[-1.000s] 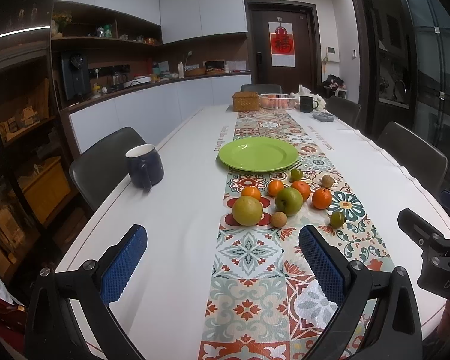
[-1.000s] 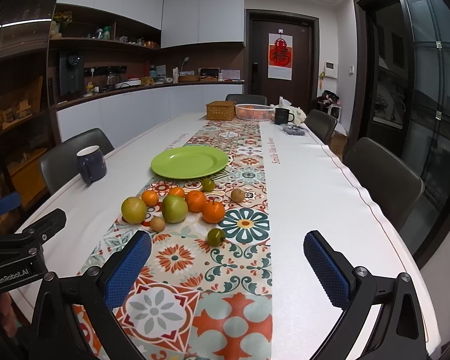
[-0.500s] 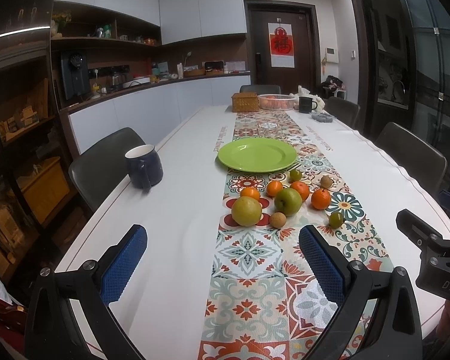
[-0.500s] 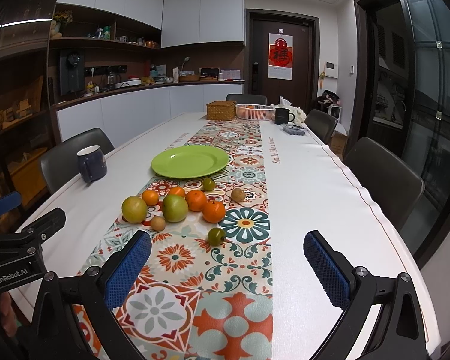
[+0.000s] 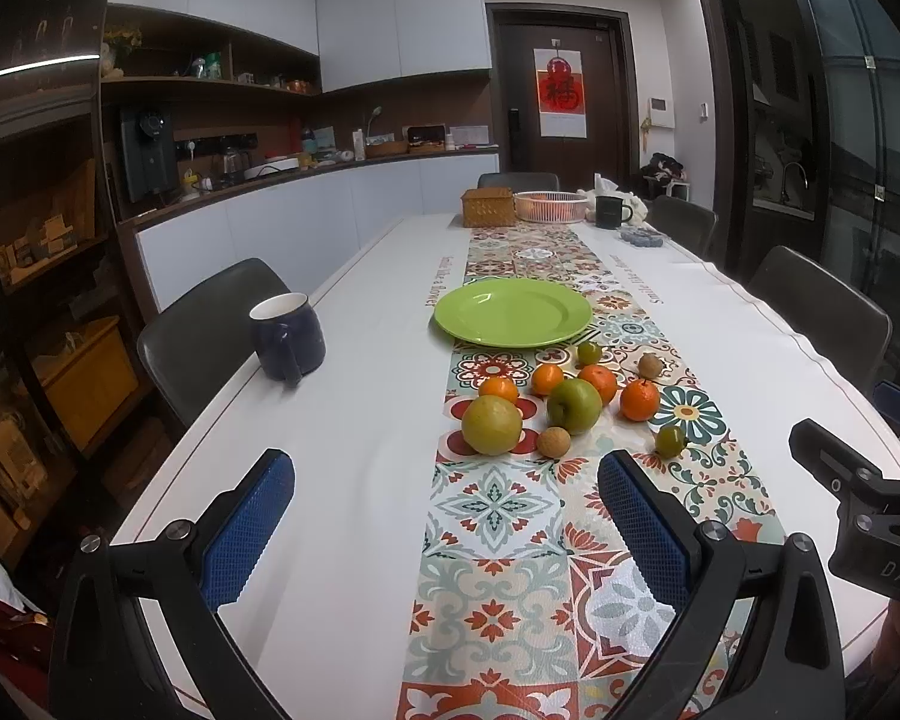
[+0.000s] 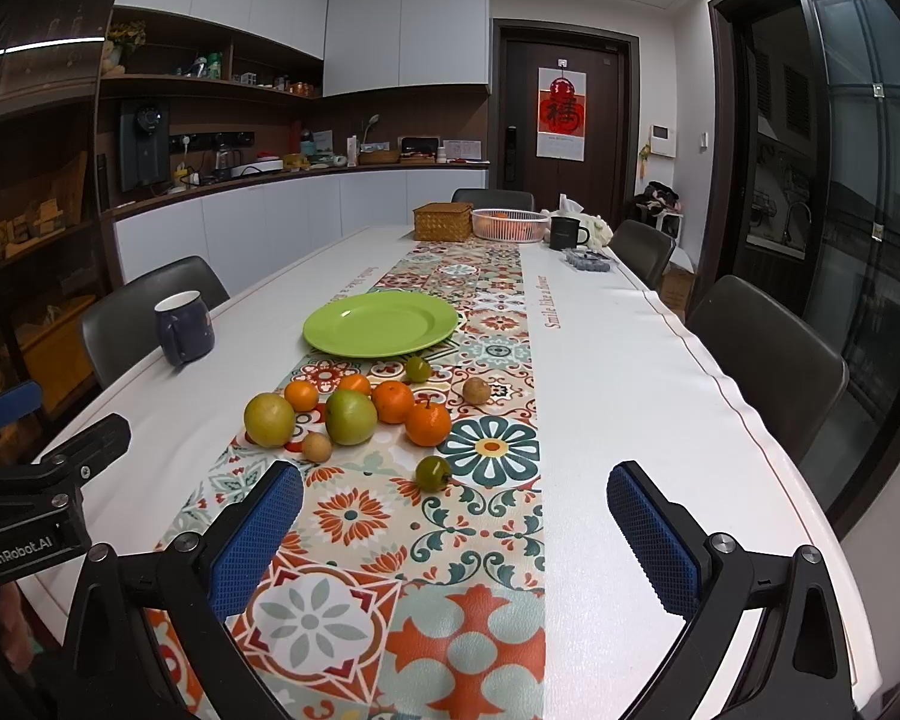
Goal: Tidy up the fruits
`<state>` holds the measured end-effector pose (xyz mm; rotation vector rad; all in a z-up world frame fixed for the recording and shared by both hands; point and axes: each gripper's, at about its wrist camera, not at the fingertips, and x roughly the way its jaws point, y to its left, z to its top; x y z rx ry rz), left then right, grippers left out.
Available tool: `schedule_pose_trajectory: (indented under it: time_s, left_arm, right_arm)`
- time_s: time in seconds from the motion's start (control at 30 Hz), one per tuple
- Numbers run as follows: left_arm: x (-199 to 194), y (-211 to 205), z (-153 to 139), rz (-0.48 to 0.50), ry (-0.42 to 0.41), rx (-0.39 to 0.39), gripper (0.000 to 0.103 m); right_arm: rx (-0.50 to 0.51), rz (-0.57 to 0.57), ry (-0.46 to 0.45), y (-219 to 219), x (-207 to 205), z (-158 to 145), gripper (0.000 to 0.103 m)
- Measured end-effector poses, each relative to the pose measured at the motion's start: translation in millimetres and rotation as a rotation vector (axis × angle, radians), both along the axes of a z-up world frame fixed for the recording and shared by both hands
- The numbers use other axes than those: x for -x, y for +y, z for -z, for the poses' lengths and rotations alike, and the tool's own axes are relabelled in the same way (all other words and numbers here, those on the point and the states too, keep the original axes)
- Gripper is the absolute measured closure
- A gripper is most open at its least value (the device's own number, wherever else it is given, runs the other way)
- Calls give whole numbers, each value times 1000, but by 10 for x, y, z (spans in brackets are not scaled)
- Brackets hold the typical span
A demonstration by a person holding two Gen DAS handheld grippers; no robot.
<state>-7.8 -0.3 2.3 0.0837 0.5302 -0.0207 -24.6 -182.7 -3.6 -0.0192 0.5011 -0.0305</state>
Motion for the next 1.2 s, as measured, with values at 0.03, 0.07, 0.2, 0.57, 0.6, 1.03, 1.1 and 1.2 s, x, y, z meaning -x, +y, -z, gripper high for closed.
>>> schedule_pose_trajectory:
  time_s: [0.03,0.07,0.2,0.57,0.6,1.03,1.1,1.2]
  left_arm:
    - [-1,1,-1,-1,0,0,0]
    - [-1,-2,0,0,0,-1,0]
    - [1,0,-1,0,-1,-1,0]
    - [-1,0,-3,0,-1,0,0]
    - [-1,0,-4,0,0,-1,0]
    - [-2,-3,6,1,2,0,0]
    - [-4,-2,9,1,3,-1,0]
    - [-26,2,32,4,11,1,0]
  right_arm:
    - [0,0,1,4,-3,3,1]
    - [0,0,1,0,0,0,1]
    - [0,1,0,3,1,1,1]
    - [0,0,0,0,1,1,1]
    - [0,0,0,0,0,1,1]
    - [1,-2,6,24,-5,26,1]
    - [1,-3,7,23,-6,37,1]
    - [0,-4,15,26,-17,65,1]
